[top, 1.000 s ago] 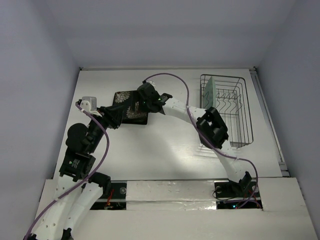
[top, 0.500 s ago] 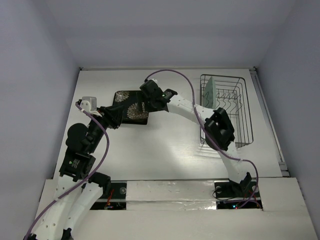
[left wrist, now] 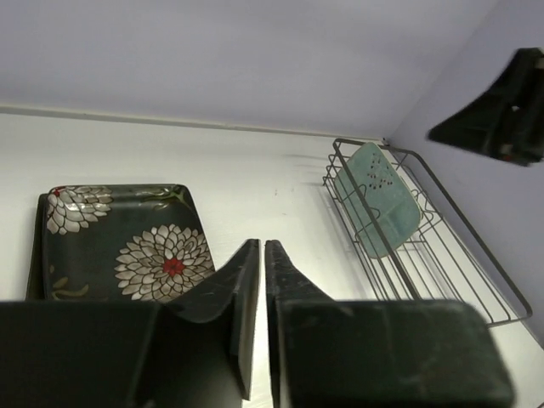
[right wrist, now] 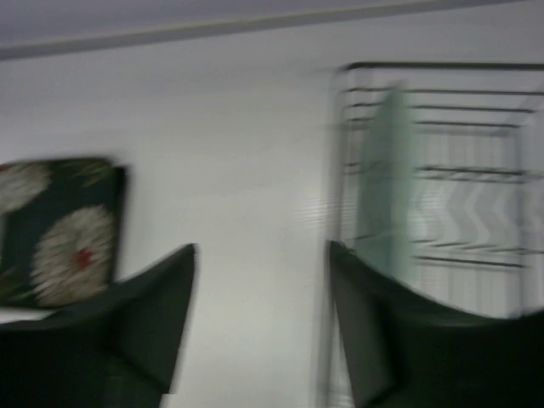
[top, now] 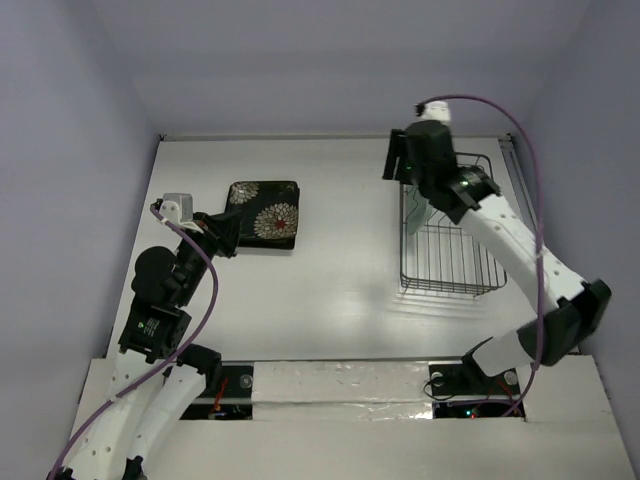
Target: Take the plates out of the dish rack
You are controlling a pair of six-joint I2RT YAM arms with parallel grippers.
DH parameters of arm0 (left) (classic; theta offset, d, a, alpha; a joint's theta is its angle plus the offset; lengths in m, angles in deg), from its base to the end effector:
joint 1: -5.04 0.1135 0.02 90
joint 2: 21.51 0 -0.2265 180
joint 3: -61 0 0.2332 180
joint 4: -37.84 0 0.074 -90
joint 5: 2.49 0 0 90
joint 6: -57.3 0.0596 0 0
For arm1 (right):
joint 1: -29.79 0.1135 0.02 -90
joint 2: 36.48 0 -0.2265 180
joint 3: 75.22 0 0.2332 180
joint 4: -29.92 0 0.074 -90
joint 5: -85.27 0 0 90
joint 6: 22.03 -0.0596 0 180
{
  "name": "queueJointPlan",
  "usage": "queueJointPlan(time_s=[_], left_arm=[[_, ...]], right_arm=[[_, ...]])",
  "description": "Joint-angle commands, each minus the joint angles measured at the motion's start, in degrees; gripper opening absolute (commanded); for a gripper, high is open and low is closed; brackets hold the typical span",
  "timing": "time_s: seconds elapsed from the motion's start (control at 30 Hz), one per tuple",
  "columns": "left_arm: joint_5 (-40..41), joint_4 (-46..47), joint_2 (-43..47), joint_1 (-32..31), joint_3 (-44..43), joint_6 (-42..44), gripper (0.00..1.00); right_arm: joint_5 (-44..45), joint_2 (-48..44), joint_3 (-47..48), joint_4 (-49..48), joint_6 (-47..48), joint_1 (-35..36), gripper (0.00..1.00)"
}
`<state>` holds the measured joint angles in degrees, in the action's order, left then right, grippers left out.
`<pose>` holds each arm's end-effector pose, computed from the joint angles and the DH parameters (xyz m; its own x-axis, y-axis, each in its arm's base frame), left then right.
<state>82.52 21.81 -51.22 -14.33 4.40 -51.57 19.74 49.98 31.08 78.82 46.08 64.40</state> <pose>0.1513 -0.0587 0.3564 0.0353 -0.3539 -0.9346 0.4464 0.8423 -0.3021 0.2918 0.1714 0.3564 -0.4526 0.1000 -0.8861 -0.0541 0.9888 0.1392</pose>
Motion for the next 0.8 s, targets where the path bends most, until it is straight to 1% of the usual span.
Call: queueJointPlan(time_s=[0.0,0.03,0.07,0.17,0.2,0.27,0.3,0.43,0.5,0.67,0.7,0.73,0.77], left_arm=[[1.30,2.44,0.18,0.30,0.47,-0.46,0.03],[1.48,2.27,-0.25,0.30,0.38,-0.46,0.02],[1.57,2.09,-0.43,0.30,0.21,-0.46,0.02],[1.66,1.92,-0.96,0.30,0.12,-0.46,0.03],[1.65,1.83,-0.87,0.30,0.12,-0.46,0.06],[1.31,1.83,-0.78,0.30,0.12,-0.46,0.10],[1.22,1.92,-0.70,0.30,0.12,-0.38,0.14],[0.95,1.92,-0.70,0.30,0.12,-0.20,0.20],[0.60,2.09,-0.69,0.30,0.12,-0.20,0.23],[0.42,2.01,-0.61,0.30,0.12,-0.11,0.28],[0.51,2.00,-0.52,0.30,0.12,-0.11,0.30],[0.77,1.92,-0.43,0.30,0.03,-0.11,0.31],[0.78,1.83,-0.34,0.30,0.03,-0.11,0.32]], right_arm=[[4.97,-3.57,-6.22,2.12,4.31,-7.60,0.80],[4.28,-3.92,-7.10,2.39,4.66,-9.11,0.84],[3.40,-4.10,-8.15,2.30,5.19,-10.51,0.85],[1.64,-2.35,-8.25,2.21,7.29,-14.47,0.81],[1.55,-0.43,-7.29,2.21,8.34,-15.27,0.80],[-0.91,1.86,-5.54,3.00,9.32,-17.28,0.76],[-1.44,3.01,-3.79,3.09,10.37,-17.30,0.74],[-1.45,10.03,-0.17,5.02,12.04,-18.43,0.73],[-1.27,12.06,0.80,6.07,12.40,-18.44,0.70],[0.58,15.84,1.42,6.08,12.66,-18.44,0.66],[0.75,16.89,1.68,6.34,12.92,-18.44,0.64],[1.28,17.95,2.12,6.87,13.10,-18.44,0.60],[1.54,17.96,2.29,6.96,13.10,-18.44,0.59]])
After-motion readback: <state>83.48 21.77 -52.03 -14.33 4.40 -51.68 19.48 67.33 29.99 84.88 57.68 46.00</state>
